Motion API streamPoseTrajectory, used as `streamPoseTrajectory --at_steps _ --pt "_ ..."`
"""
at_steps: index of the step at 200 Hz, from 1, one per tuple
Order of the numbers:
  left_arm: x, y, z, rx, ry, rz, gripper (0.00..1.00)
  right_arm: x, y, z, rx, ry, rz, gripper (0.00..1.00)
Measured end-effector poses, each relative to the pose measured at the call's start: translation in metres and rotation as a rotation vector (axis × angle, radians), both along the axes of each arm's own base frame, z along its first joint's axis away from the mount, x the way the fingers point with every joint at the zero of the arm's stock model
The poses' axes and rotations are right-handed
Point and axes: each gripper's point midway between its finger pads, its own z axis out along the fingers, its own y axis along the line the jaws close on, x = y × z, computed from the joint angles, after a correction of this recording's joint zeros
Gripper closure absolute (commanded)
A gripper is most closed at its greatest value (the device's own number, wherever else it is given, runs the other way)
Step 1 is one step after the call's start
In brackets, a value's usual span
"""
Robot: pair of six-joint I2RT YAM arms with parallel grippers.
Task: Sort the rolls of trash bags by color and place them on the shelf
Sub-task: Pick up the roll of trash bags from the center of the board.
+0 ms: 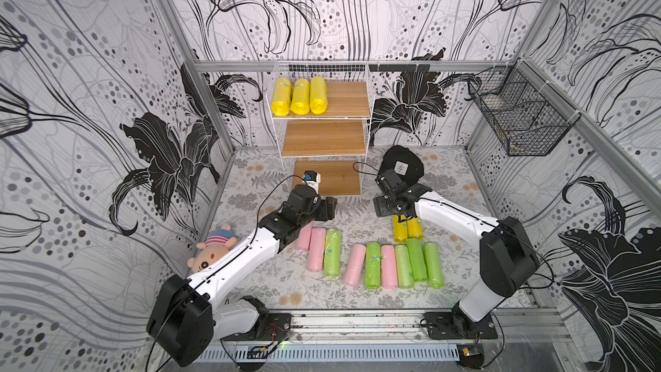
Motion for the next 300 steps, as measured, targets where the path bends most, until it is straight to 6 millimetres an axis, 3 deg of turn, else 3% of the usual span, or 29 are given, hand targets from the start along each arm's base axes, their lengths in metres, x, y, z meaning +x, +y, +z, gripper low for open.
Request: streamPoseTrajectory --at_steps 35,96,158,231,300 --pt "0.001 0.0 -0.001 -0.004 -0.005 0.001 0.25 0.001 -0.022 -0.027 -0.055 0.071 -0.047 0.24" --pt "0.004 -0.01 -0.016 -0.005 0.032 -0.032 0.25 -0.002 -0.027 -0.049 -0.103 0.119 -0.054 0.22" --pt "0.004 -0.013 -0.012 -0.021 0.02 -0.043 0.24 -0.004 -0.032 -0.077 -0.16 0.174 -0.059 0.27" --pt "0.004 -0.013 -0.012 -0.022 0.018 -0.044 0.24 0.006 -0.02 -0.083 -0.113 0.17 -0.042 0.36" --pt "-0.001 -0.011 -0.002 -0.041 -0.002 -0.048 0.23 0.019 -0.011 -0.08 -0.072 0.146 -0.007 0.58"
